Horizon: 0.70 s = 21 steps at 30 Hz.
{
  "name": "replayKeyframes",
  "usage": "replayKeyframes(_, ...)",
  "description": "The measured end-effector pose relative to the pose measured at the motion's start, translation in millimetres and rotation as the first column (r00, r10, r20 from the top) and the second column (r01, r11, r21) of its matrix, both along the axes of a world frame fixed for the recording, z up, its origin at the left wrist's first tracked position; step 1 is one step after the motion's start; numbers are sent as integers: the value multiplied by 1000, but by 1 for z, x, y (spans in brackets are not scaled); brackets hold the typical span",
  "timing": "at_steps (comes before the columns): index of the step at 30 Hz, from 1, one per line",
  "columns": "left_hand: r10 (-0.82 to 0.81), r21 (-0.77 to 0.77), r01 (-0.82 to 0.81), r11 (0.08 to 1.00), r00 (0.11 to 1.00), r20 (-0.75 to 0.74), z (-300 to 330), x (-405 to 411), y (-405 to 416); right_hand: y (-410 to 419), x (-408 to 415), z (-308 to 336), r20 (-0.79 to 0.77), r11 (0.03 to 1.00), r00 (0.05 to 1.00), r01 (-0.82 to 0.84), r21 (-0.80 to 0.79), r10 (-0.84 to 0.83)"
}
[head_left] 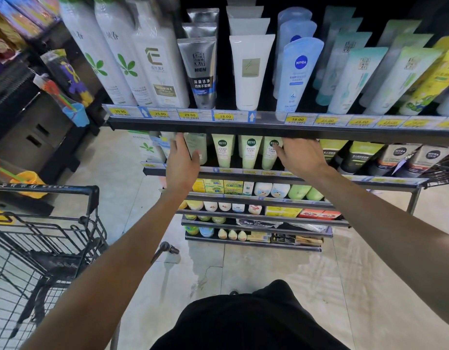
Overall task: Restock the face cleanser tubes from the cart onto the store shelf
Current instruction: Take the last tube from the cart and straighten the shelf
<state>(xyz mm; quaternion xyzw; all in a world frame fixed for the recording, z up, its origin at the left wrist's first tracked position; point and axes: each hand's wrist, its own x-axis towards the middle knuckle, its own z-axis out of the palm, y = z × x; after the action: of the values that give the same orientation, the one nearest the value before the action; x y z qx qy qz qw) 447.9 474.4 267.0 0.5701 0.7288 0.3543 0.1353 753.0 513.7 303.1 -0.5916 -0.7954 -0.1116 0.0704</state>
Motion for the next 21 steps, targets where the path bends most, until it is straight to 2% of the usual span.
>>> replayKeyframes(3, 8, -50, -12, 999, 997, -82, 1, -2, 4, -4, 3, 1, 20, 1000, 1000, -14, 10, 14)
replayKeyframes(7, 25, -91, -28, 995, 999, -39, -3, -4, 11, -13, 11, -3, 18, 998, 999, -51, 45, 50)
replayKeyframes(10, 53, -110, -54, 992, 998, -16, -6, -2, 15, -25, 18, -11, -48, 995, 995, -83, 47, 86)
replayKeyframes(17, 142, -126, -117, 985, 966, 215, -15, 11, 20, -62, 29, -45, -158, 993, 982, -113, -22, 108)
replayKeyframes(21, 159, -163, -117, 980, 948, 274, -21, 19, 23, -84, 38, -71, -183, 991, 980, -100, -84, 83)
